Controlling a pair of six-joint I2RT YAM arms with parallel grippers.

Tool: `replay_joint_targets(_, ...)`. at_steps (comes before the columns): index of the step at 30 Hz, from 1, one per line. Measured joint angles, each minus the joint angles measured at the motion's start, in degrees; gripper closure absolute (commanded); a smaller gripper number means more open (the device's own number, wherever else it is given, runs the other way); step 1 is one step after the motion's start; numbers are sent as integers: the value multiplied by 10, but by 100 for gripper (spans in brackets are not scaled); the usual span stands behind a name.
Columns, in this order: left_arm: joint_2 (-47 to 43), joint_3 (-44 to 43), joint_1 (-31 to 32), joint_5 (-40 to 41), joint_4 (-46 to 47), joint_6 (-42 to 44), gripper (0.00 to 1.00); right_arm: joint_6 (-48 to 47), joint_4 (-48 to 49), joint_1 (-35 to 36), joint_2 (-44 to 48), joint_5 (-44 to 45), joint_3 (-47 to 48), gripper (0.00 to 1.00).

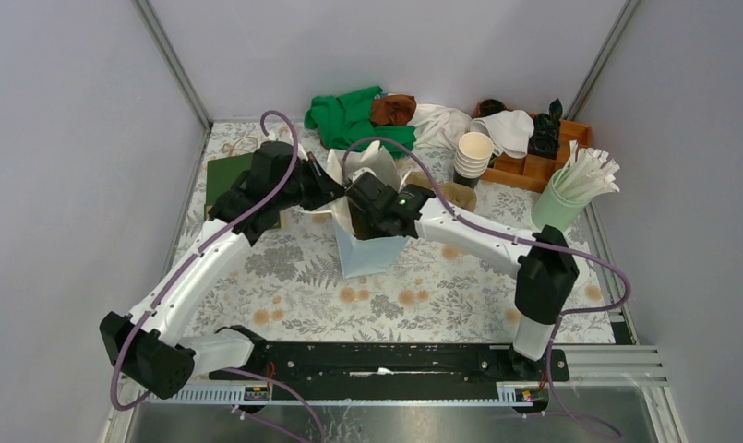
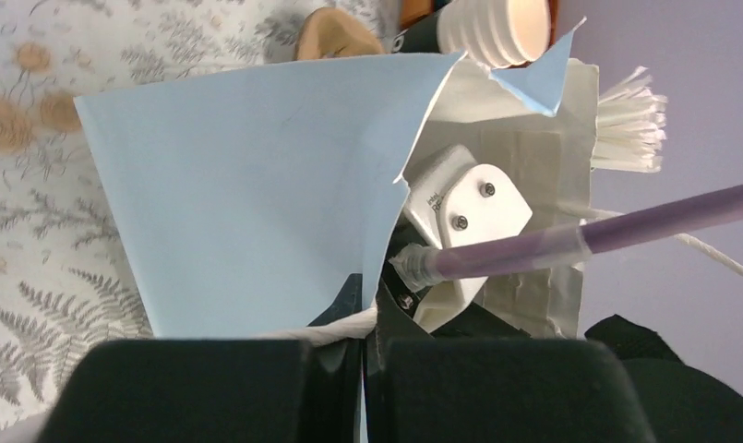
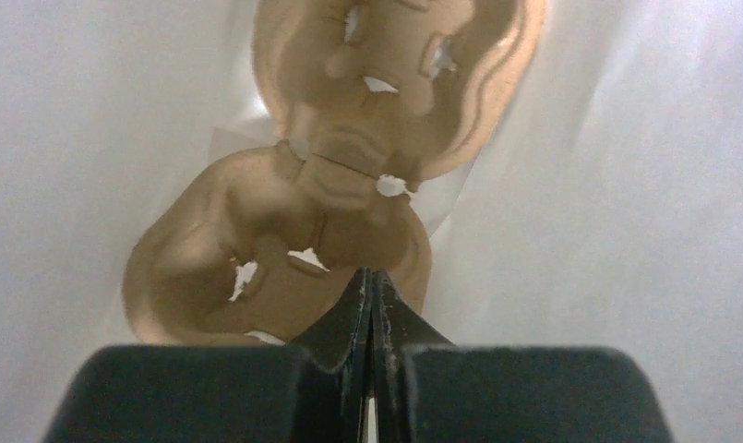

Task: Pack the takeout coffee

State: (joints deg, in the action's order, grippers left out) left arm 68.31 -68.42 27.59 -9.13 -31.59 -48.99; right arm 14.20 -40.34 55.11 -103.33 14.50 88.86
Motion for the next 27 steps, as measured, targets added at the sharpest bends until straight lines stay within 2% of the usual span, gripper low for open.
replay_joint_targets(5,-12,3,6,-14,66,48,100,-27,58,-3,60,-1,-29,100)
replay_joint_targets(13,-87,117,51,-9,216,104,100,-60,219,-2,220,47,-201,100)
replay_joint_targets(16,-83,136,79,2,242,125,100,-69,278,-4,229,55,-265,100)
replay_joint_targets(19,-76,140,102,17,248,139,100,-69,292,-11,229,44,-301,100)
replay_joint_targets(27,-81,181,172,50,267,158,100,-64,325,-30,229,7,-314,99)
